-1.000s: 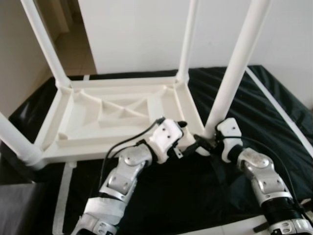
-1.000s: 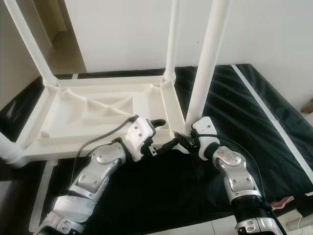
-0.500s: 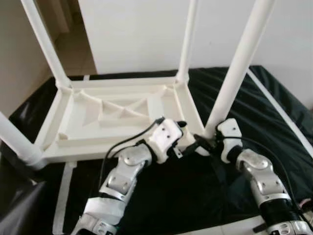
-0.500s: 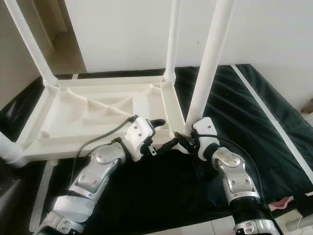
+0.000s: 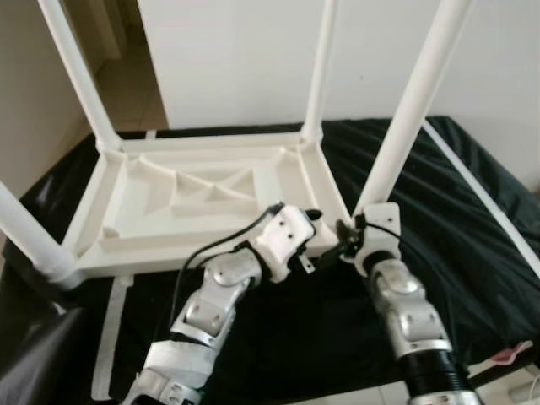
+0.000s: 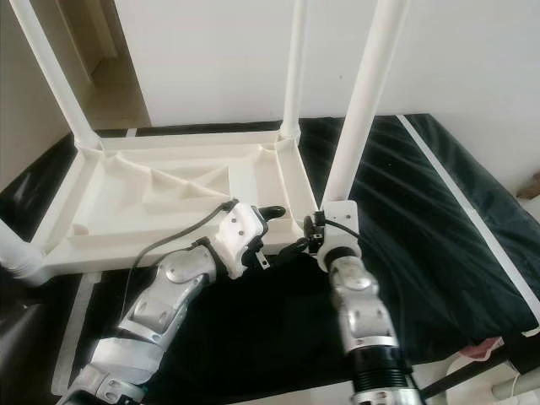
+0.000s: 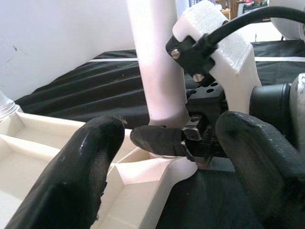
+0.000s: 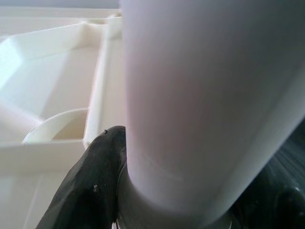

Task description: Building children table

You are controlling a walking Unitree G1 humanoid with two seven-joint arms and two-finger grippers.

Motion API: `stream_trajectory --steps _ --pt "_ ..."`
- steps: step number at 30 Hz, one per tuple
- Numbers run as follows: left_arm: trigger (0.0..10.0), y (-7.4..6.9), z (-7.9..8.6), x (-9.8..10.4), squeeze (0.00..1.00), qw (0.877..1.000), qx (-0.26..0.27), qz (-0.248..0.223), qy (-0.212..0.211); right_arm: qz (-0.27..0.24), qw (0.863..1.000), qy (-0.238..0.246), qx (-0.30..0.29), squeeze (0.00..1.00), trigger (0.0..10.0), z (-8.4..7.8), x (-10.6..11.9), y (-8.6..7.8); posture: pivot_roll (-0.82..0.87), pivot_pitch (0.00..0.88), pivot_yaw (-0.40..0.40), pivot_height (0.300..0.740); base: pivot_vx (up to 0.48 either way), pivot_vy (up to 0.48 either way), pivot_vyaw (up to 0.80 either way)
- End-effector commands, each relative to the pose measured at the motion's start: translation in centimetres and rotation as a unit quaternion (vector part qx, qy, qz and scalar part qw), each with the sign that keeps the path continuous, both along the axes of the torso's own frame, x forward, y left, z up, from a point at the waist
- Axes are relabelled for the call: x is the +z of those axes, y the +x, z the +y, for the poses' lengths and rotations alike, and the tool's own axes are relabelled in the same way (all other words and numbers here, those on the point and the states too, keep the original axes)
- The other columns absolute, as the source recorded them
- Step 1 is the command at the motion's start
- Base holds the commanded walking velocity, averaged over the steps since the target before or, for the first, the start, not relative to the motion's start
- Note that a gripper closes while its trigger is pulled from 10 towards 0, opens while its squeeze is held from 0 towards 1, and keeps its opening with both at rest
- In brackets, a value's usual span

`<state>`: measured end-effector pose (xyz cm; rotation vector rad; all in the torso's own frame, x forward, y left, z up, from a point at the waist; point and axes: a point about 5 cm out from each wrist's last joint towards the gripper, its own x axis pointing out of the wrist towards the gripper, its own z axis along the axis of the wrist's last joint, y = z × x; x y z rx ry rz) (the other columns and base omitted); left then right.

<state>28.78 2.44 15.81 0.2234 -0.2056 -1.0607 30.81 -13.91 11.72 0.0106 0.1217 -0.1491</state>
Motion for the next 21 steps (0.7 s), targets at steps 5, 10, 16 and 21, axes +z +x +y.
stream_trajectory --steps 5,10,16,21 --pt "10.0 -0.2 -0.2 -0.2 0.00 1.000 0.014 0.006 -0.008 0.058 0.997 0.028 -0.050 0.00 10.0 0.6 -1.9 -0.5 0.01 0.000 -0.023 0.740 0.000 0.000 0.00" --pt "10.0 -0.2 -0.2 -0.2 0.00 1.000 0.013 0.006 -0.008 0.054 0.997 0.026 -0.044 0.00 10.0 0.9 -1.7 -0.6 0.01 0.000 -0.027 0.740 0.000 0.000 0.00" --pt "10.0 0.0 0.1 -0.1 0.00 1.000 0.019 0.004 -0.008 0.057 0.997 0.025 -0.052 0.00 10.0 1.4 -1.5 -0.6 0.01 0.000 -0.032 0.740 0.000 0.000 0.00" --pt "10.0 0.0 -0.1 -0.1 0.00 1.000 0.018 0.003 -0.009 0.058 0.996 0.021 -0.056 0.00 10.0 1.5 -1.4 -0.6 0.01 0.000 -0.035 0.740 0.000 0.000 0.00"
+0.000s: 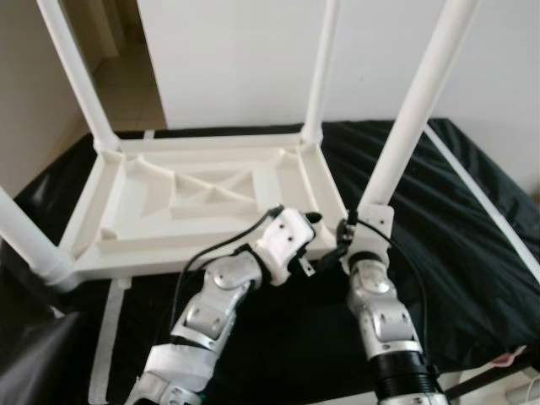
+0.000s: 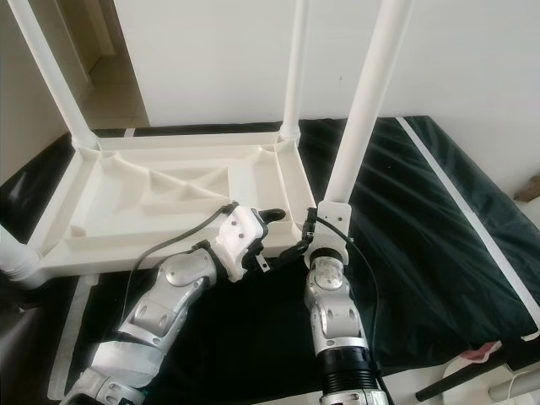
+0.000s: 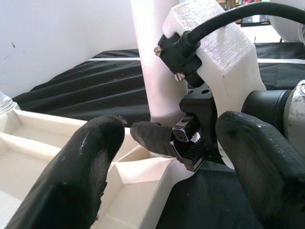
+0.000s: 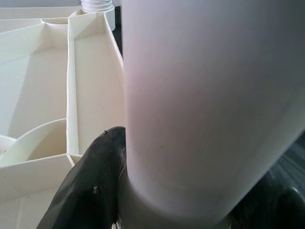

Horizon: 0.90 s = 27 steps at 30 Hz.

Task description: Building children table

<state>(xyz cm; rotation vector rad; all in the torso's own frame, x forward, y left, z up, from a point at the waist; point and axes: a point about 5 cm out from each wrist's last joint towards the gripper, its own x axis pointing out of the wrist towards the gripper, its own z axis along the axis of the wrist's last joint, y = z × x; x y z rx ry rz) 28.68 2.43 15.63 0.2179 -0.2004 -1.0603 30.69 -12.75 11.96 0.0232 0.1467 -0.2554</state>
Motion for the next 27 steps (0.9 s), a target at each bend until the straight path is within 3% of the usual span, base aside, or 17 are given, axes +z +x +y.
stream_trajectory --steps 1,2,8,13,18,20,22,23,24,27 --pt "10.0 0.1 -0.1 0.1 0.00 1.000 0.017 0.000 -0.009 0.042 0.999 0.015 -0.004 0.00 10.0 0.3 -1.5 -0.5 0.01 0.000 -0.037 0.740 0.000 0.000 0.00" --pt "10.0 0.0 -0.1 0.1 0.00 1.000 0.017 0.000 -0.009 0.037 0.999 0.014 0.003 1.00 10.0 0.3 -1.3 -0.4 0.01 0.000 -0.038 0.740 0.000 0.000 0.00" --pt "10.0 0.1 -0.1 0.1 0.00 1.000 0.016 0.000 -0.009 0.017 0.999 0.014 0.026 1.00 10.0 0.3 -0.6 -0.4 0.01 0.000 -0.039 0.740 0.000 0.000 0.00" --pt "10.0 -0.1 -0.2 0.0 0.00 1.000 0.015 0.000 -0.010 -0.053 0.996 0.010 0.071 1.00 10.0 0.0 0.9 -1.1 0.00 0.000 -0.041 0.740 0.000 0.000 0.00" --pt "10.0 -0.1 -0.2 0.0 0.00 1.000 0.015 0.000 -0.010 -0.069 0.994 0.006 0.089 1.00 10.0 -0.4 1.0 -1.7 0.00 0.000 -0.043 0.740 0.000 0.000 0.00" --pt "10.0 -0.1 -0.2 0.0 0.00 1.000 0.016 0.001 -0.010 -0.083 0.990 -0.005 0.111 1.00 10.0 -1.7 0.9 -2.4 0.00 0.000 -0.042 0.740 0.000 0.000 0.00" --pt "10.0 -0.1 -0.2 0.0 0.00 1.000 0.016 0.001 -0.010 -0.083 0.990 -0.005 0.111 1.00 10.0 -1.7 0.9 -2.4 0.00 0.000 -0.042 0.740 0.000 0.000 0.00" --pt "10.0 -0.1 -0.2 -0.1 0.00 1.000 0.015 0.001 -0.010 -0.084 0.987 -0.005 0.136 0.39 10.0 -2.5 0.8 -2.8 0.00 0.000 -0.042 0.740 0.000 0.000 0.00" --pt "10.0 -0.1 -0.1 -0.1 0.00 1.000 0.015 0.001 -0.009 -0.083 0.983 -0.004 0.165 0.00 10.0 -3.1 0.6 -3.1 0.00 0.000 -0.040 0.740 0.000 0.000 0.00" --pt "10.0 -0.1 -0.1 -0.1 0.00 1.000 0.015 0.000 -0.008 -0.081 0.978 -0.013 0.190 0.00 10.0 -3.8 0.4 -3.2 0.00 0.000 -0.040 0.740 0.000 0.000 0.00"
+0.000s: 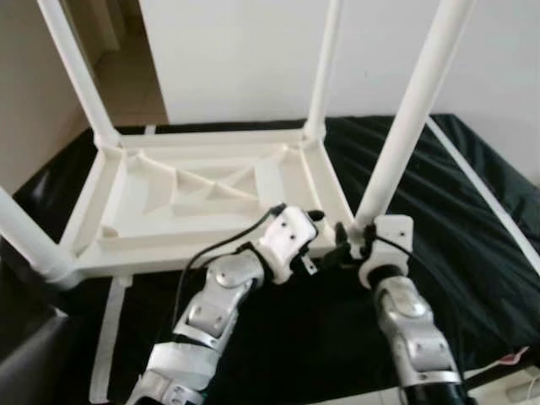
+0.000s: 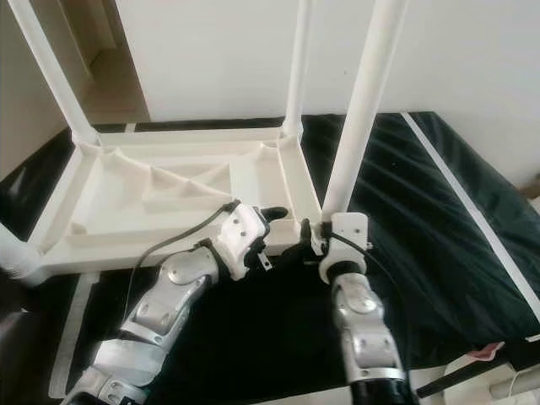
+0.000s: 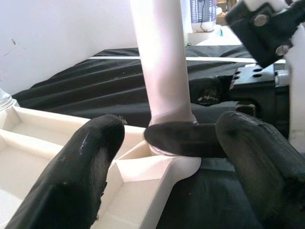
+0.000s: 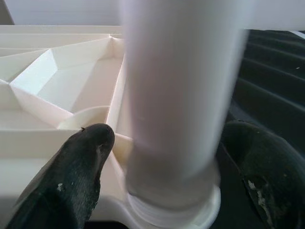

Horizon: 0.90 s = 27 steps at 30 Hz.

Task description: Building children table

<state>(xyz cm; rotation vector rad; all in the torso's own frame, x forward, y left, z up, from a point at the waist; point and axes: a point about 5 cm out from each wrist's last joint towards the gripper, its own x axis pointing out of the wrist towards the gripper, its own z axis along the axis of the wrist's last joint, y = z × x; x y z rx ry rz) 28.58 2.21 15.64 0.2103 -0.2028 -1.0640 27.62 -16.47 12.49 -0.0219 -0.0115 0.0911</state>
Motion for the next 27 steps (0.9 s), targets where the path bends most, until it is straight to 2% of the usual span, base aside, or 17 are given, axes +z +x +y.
stream_trajectory --steps 1,4,8,12,17,18,19,20,21,22,27 --pt "10.0 0.0 0.1 0.0 0.00 1.000 0.016 -0.001 -0.005 0.001 0.999 -0.004 0.047 0.00 10.0 -0.8 -0.2 -0.1 0.00 0.000 -0.034 0.740 0.000 0.000 0.00" --pt "10.0 0.2 0.1 0.1 0.00 1.000 0.014 -0.004 -0.003 -0.001 0.993 -0.038 0.109 0.00 10.0 -2.1 0.1 0.4 -0.01 0.000 -0.030 0.740 0.000 0.000 0.00" --pt "10.0 0.3 0.1 0.1 0.00 1.000 0.014 -0.005 -0.003 -0.003 0.991 -0.048 0.127 0.00 10.0 -2.5 0.5 1.1 0.00 0.000 -0.029 0.740 0.000 0.000 0.00" --pt "10.0 0.4 0.0 0.2 0.00 1.000 0.012 -0.008 -0.003 0.006 0.981 -0.082 0.176 0.00 10.0 -2.4 0.5 2.2 0.00 0.000 -0.027 0.740 0.000 0.000 0.00" --pt "10.0 0.5 -0.1 0.4 0.00 1.000 0.012 -0.010 -0.004 0.010 0.972 -0.094 0.217 0.00 10.0 -1.8 0.7 3.3 0.00 0.000 -0.029 0.740 0.000 0.000 0.00" --pt "10.0 0.6 -0.1 0.5 0.00 1.000 0.014 -0.011 -0.005 0.012 0.967 -0.100 0.234 0.00 9.4 -1.5 0.7 3.6 0.00 0.000 -0.032 0.740 0.000 0.000 0.00" --pt "10.0 0.6 -0.1 0.5 0.00 1.000 0.014 -0.011 -0.005 0.012 0.967 -0.100 0.234 0.00 9.4 -1.5 0.7 3.6 0.00 0.000 -0.032 0.740 0.000 0.000 0.00" --pt "10.0 0.7 -0.1 0.6 0.00 1.000 0.015 -0.012 -0.005 0.014 0.962 -0.108 0.248 0.00 4.6 -1.3 0.7 3.9 0.01 0.000 -0.037 0.740 0.000 0.000 0.00" --pt "10.0 0.7 -0.1 0.6 0.00 1.000 0.015 -0.012 -0.005 0.014 0.962 -0.108 0.248 0.00 4.6 -1.3 0.7 3.9 0.01 0.000 -0.037 0.740 0.000 0.000 0.00" --pt "10.0 0.7 -0.1 0.6 0.00 1.000 0.018 -0.013 -0.006 0.020 0.959 -0.114 0.260 0.00 0.0 -1.1 0.5 4.0 0.01 0.000 -0.039 0.740 0.000 0.000 0.00" --pt "10.0 0.8 0.1 0.6 0.00 1.000 0.025 -0.014 -0.008 0.041 0.953 -0.116 0.278 0.00 0.0 -1.4 -0.2 3.8 0.02 0.000 -0.046 0.740 0.000 0.000 0.00"
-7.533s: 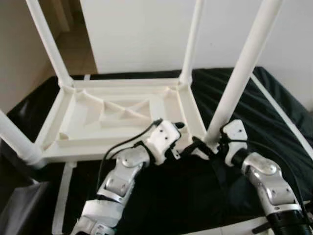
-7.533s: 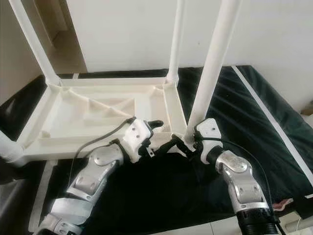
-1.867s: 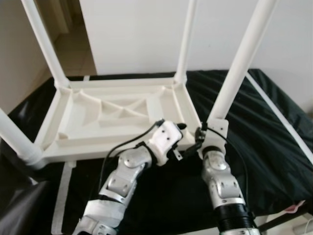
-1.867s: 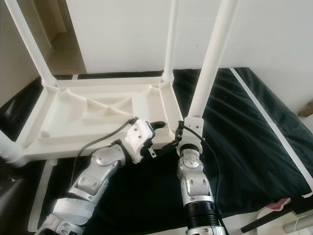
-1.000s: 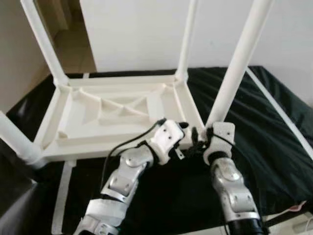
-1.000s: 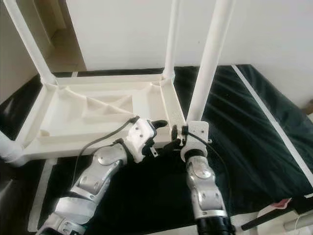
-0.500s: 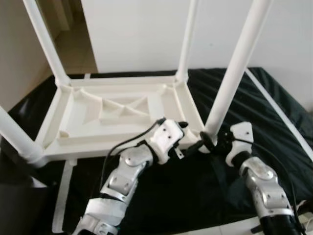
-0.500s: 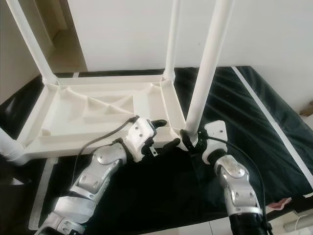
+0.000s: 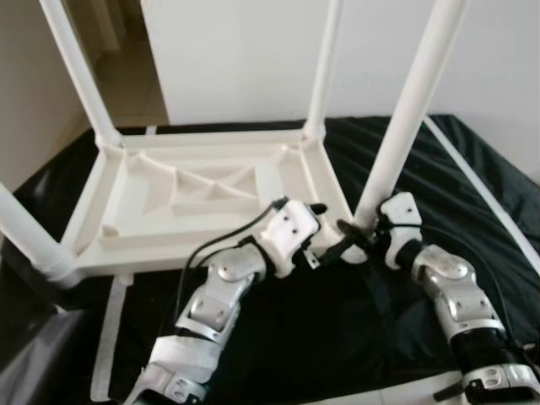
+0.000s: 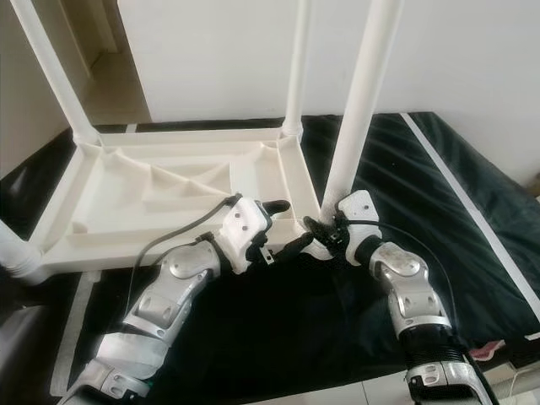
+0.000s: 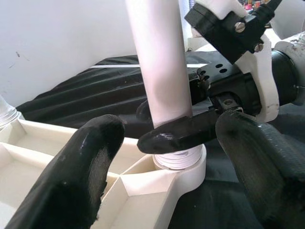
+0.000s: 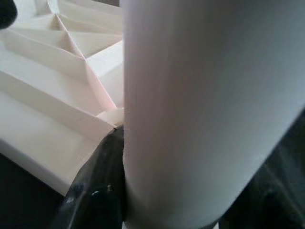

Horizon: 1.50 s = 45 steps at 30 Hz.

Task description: Building children table

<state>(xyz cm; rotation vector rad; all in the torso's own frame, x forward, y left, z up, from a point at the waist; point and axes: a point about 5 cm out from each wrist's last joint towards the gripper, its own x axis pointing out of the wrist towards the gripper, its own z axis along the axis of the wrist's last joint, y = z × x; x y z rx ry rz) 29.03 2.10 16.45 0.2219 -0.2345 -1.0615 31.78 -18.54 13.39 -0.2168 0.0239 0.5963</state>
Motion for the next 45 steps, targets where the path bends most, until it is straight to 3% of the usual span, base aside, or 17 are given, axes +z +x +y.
stream_trajectory --steps 1,6,7,9,10,15,16,20,23,28,32,34,35,36,39,41,45 --pt "10.0 0.3 0.3 -0.2 0.00 1.000 0.025 0.002 -0.005 0.023 0.999 -0.024 0.029 0.00 0.0 0.6 -1.1 -0.3 0.02 0.000 -0.046 0.740 0.000 0.000 0.00" --pt "10.0 0.3 0.2 -0.2 0.00 1.000 0.028 0.003 -0.007 0.039 0.999 -0.023 0.025 0.00 0.0 -0.4 -1.6 -0.7 0.01 0.000 -0.046 0.740 0.000 0.000 0.00" --pt "10.0 0.3 0.2 -0.2 0.00 1.000 0.026 0.003 -0.007 0.043 0.999 -0.022 0.017 0.00 4.7 -0.7 -1.8 -0.8 0.01 0.000 -0.042 0.740 0.000 0.000 0.00" --pt "10.0 0.3 0.2 -0.2 0.00 1.000 0.026 0.003 -0.007 0.043 0.999 -0.022 0.017 0.00 4.7 -0.7 -1.8 -0.8 0.01 0.000 -0.042 0.740 0.000 0.000 0.00" --pt "10.0 0.3 0.2 -0.2 0.00 1.000 0.025 0.004 -0.007 0.045 0.999 -0.022 0.011 0.00 10.0 -0.8 -1.8 -0.8 0.01 0.000 -0.042 0.740 0.000 0.000 0.00" --pt "10.0 0.3 0.1 -0.2 0.00 1.000 0.022 0.005 -0.006 0.049 0.998 -0.017 -0.029 0.00 10.0 -1.2 -2.1 -0.8 0.00 0.000 -0.033 0.740 0.000 0.000 0.00" --pt "10.0 0.2 0.1 -0.3 0.00 1.000 0.020 0.006 -0.006 0.056 0.996 -0.013 -0.071 0.00 10.0 -1.6 -2.5 -0.8 0.00 0.000 -0.030 0.740 0.000 0.000 0.00" --pt "10.0 0.1 0.1 -0.4 0.00 1.000 0.018 0.008 -0.005 0.056 0.989 -0.013 -0.133 0.00 10.0 -2.2 -2.7 -0.6 -0.01 0.000 -0.025 0.740 0.000 0.000 0.00" --pt "10.0 -0.1 0.1 -0.6 0.00 1.000 0.014 0.012 -0.004 0.061 0.973 0.014 -0.223 0.00 10.0 -2.8 -2.8 -0.5 -0.01 0.000 -0.017 0.740 0.000 0.000 0.00" --pt "10.0 -0.3 0.1 -0.7 0.00 1.000 0.011 0.014 -0.003 0.068 0.958 0.042 -0.276 0.00 10.0 -2.6 -2.9 -0.6 -0.01 0.000 -0.015 0.740 0.000 0.000 0.00" --pt "10.0 -0.3 0.2 -0.7 0.00 1.000 0.011 0.016 -0.002 0.067 0.932 0.064 -0.351 0.00 10.0 -1.1 -3.0 -1.2 -0.01 0.004 -0.016 0.740 0.000 0.000 0.00" --pt "10.0 -0.3 0.2 -0.7 0.00 1.000 0.011 0.016 -0.002 0.067 0.932 0.064 -0.351 0.00 10.0 -1.1 -3.0 -1.2 -0.01 0.004 -0.016 0.740 0.000 0.000 0.00" --pt "10.0 -0.4 0.1 -0.8 0.00 1.000 0.009 0.017 -0.002 0.059 0.911 0.060 -0.403 0.00 10.0 0.1 -3.3 -1.7 -0.01 0.003 -0.014 0.740 0.000 0.000 0.00" --pt "10.0 -0.5 0.0 -0.8 0.00 1.000 0.008 0.018 -0.002 0.054 0.904 0.059 -0.420 0.00 10.0 0.5 -3.3 -1.9 -0.01 0.003 -0.014 0.740 0.000 0.000 0.00" --pt "10.0 -0.6 0.0 -0.8 0.00 1.000 0.006 0.018 -0.001 0.054 0.895 0.063 -0.438 0.00 10.0 0.9 -3.4 -2.0 -0.01 0.001 -0.016 0.740 0.000 0.000 0.00" --pt "10.0 -0.6 0.0 -0.9 0.00 1.000 0.005 0.019 -0.001 0.057 0.881 0.082 -0.463 0.00 10.0 2.3 -3.2 -2.1 -0.01 0.000 -0.019 0.740 0.000 0.000 0.00" --pt "10.0 -0.6 0.0 -0.8 0.00 1.000 0.007 0.019 -0.002 0.064 0.888 0.096 -0.445 0.00 10.0 4.1 -3.0 -1.9 0.00 0.000 -0.025 0.740 0.000 0.000 0.00"
